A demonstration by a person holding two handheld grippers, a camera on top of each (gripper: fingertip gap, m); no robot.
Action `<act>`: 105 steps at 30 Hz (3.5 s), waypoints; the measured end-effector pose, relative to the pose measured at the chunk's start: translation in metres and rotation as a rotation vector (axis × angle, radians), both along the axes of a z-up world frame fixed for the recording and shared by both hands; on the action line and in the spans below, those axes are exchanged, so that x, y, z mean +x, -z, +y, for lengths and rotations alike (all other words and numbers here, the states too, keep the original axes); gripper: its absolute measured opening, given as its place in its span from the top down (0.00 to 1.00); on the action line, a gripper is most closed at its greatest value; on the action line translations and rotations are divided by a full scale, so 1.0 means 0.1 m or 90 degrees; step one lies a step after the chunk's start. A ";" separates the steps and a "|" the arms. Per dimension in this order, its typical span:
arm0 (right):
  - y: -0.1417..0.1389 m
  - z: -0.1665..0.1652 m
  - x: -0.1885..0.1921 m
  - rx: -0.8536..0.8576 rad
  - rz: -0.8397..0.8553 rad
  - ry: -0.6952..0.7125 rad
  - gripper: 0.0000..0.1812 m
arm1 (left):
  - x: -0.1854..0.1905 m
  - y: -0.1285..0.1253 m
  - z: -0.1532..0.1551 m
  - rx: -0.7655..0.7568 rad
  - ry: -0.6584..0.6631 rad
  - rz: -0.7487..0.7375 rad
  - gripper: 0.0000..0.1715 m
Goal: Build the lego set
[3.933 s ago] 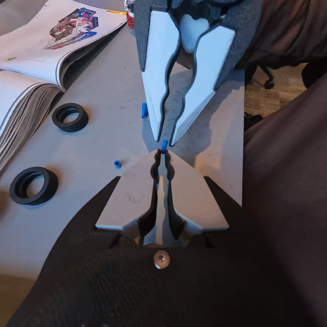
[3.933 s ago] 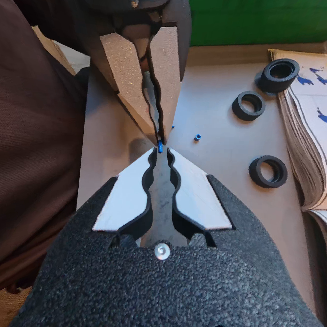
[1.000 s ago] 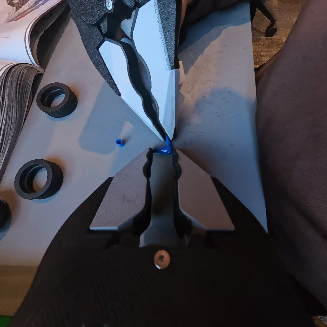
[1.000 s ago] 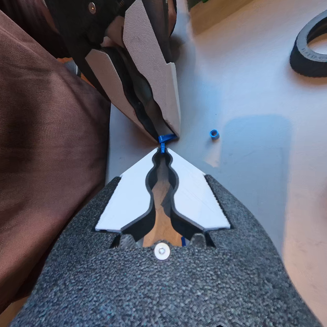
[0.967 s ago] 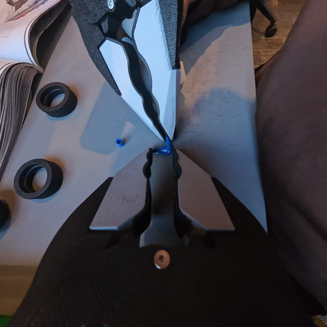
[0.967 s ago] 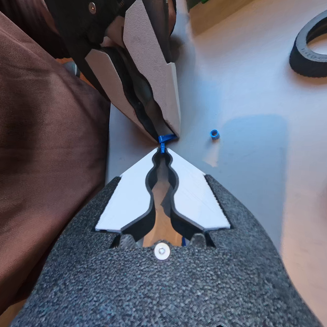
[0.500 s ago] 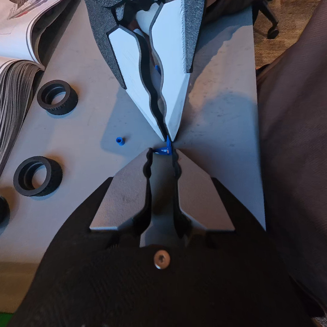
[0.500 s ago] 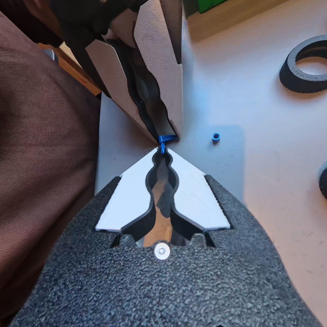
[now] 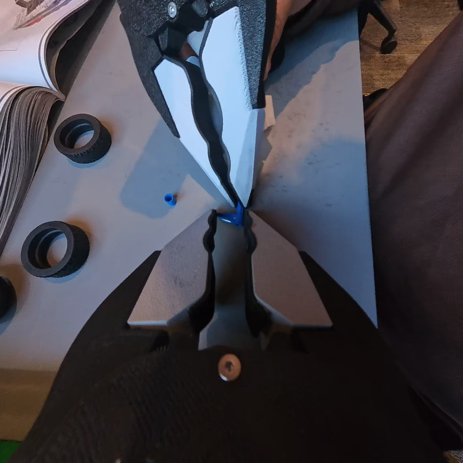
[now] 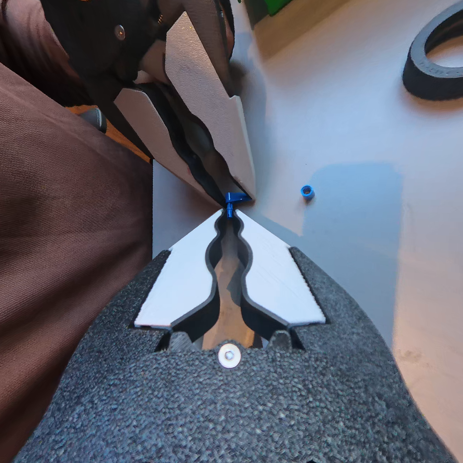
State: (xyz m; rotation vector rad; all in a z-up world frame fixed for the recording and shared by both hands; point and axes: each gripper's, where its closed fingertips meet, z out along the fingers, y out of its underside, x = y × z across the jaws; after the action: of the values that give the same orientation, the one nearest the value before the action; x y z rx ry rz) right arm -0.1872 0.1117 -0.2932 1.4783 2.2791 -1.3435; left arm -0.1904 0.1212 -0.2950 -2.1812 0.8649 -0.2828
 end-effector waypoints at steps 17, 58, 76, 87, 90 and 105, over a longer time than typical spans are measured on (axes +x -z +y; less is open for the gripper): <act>0.01 0.05 0.00 0.015 0.010 0.013 0.98 | -0.08 -0.01 -0.06 0.013 -0.034 0.024 0.92; 0.00 0.03 -0.06 0.001 0.005 0.031 0.98 | -0.07 0.00 -0.09 -0.020 -0.087 -0.002 1.00; -0.27 0.13 -0.03 0.128 0.243 0.025 0.98 | -0.04 -0.27 -0.12 -0.047 -0.098 -0.219 1.00; -0.36 0.08 -0.04 0.254 0.405 -0.019 0.97 | 0.08 -0.36 -0.03 -0.083 -0.086 -0.290 0.95; -0.35 0.07 -0.03 0.264 0.414 -0.027 0.97 | 0.08 -0.34 -0.01 -0.082 -0.091 -0.295 0.97; -0.32 0.27 -0.12 0.204 0.320 0.069 0.93 | -0.08 -0.33 0.12 0.001 -0.159 -0.217 0.98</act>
State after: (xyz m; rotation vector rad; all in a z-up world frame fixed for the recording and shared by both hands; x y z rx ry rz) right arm -0.1988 0.1391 -0.2616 1.5010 2.8765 -1.5887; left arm -0.1984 0.1336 -0.2618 -2.1287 0.4008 -0.5096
